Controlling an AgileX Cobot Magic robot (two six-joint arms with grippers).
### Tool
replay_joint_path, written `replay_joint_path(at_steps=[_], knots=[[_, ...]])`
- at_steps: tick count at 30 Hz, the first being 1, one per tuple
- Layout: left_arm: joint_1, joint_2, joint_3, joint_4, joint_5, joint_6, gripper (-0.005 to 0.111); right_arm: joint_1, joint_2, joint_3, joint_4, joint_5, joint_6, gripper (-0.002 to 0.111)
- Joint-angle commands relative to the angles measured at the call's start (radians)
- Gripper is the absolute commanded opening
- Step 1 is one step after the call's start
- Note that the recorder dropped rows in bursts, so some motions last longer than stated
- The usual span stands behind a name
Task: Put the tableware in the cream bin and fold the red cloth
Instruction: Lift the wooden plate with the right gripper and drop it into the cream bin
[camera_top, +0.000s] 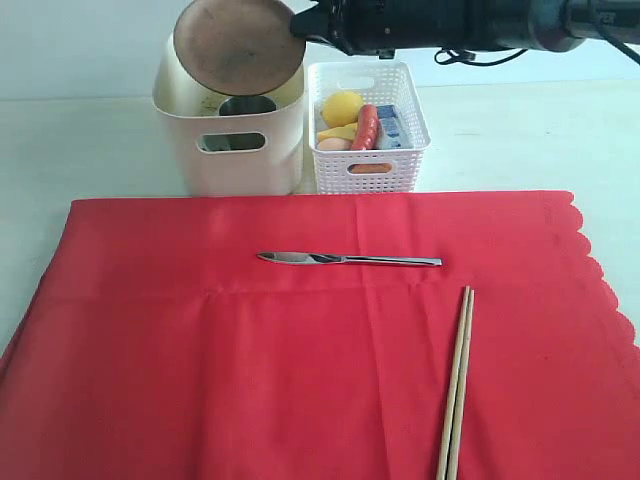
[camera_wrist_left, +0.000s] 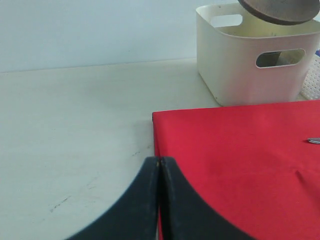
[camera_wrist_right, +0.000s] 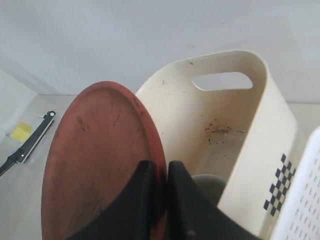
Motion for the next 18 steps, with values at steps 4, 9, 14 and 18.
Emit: replay_joint_path(at_steps=[4, 9, 14, 18], knots=[[0.002, -0.006, -0.001, -0.005, -0.008, 0.001, 0.003, -0.003, -0.005, -0.013, 0.021, -0.012, 0.029, 0.029], [0.002, -0.006, -0.001, -0.005, -0.008, 0.001, 0.003, -0.003, -0.005, -0.013, 0.021, -0.006, 0.027, 0.060], [0.002, -0.006, -0.001, -0.005, -0.008, 0.001, 0.003, -0.026, -0.017, -0.013, -0.048, 0.092, -0.007, 0.067], [0.002, -0.006, -0.001, -0.005, -0.008, 0.001, 0.003, -0.082, -0.046, -0.013, -0.178, 0.183, 0.053, 0.053]])
